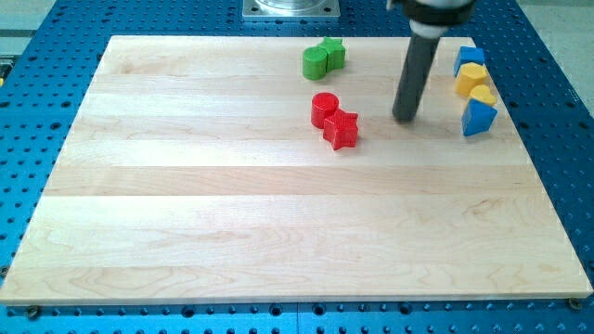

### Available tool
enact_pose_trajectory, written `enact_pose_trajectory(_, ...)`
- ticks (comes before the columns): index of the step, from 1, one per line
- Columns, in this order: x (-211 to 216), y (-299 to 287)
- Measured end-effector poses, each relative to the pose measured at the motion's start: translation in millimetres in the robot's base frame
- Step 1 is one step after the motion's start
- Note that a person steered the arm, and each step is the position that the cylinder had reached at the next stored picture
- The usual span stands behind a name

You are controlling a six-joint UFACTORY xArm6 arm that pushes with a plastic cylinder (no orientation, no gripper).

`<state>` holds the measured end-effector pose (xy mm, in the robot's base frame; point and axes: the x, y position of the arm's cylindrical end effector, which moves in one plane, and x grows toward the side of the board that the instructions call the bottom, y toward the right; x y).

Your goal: Place the arm right to the yellow heart

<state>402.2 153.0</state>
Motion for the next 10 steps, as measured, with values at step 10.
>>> enact_pose_trajectory(10, -58.0, 150.7)
